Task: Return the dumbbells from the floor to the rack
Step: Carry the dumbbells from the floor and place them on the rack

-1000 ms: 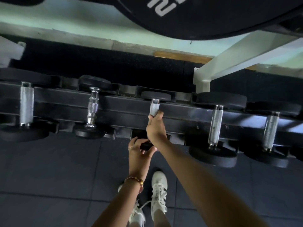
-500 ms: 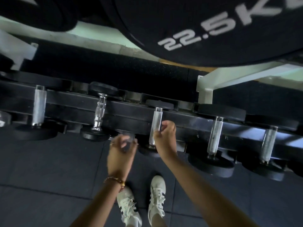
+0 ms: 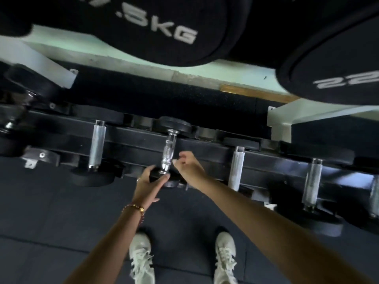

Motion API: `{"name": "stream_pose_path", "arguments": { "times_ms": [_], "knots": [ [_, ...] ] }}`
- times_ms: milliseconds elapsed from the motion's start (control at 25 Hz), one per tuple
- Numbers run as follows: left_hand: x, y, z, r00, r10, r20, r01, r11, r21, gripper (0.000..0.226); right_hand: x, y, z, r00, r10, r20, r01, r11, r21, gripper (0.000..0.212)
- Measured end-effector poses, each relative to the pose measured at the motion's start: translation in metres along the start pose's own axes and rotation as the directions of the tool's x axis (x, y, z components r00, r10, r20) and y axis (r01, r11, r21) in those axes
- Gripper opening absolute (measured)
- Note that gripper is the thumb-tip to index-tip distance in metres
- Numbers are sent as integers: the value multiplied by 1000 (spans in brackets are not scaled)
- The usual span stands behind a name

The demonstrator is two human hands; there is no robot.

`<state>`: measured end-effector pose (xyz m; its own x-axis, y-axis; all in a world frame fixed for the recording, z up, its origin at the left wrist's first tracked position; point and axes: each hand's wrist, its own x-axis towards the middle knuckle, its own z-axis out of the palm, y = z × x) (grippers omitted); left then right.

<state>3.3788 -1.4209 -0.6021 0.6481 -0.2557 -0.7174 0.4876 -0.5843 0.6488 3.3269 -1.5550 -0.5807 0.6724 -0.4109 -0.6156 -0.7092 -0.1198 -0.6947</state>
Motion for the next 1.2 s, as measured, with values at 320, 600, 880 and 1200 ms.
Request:
{"name": "stream_pose_path", "arguments": {
  "times_ms": [320, 600, 880, 1200],
  "knots": [
    [24, -5, 3, 994, -101, 47, 107, 983, -148, 14, 45, -40, 76, 923, 226, -310, -212, 974, 79, 50],
    [31, -23, 3, 993, -95, 76, 101, 991, -83, 23, 46, -33, 77, 947, 225, -228, -226, 974, 19, 48],
    [17, -28, -35, 986, 77, 147, -103, 978, 180, 40, 22, -28, 74, 940, 163, -301, -115, 979, 169, 61],
    [32, 24, -144, 841, 301, -450, -40, 864, 502, 53, 11, -95, 74, 977, -192, -92, 183, 978, -104, 31]
  ]
}}
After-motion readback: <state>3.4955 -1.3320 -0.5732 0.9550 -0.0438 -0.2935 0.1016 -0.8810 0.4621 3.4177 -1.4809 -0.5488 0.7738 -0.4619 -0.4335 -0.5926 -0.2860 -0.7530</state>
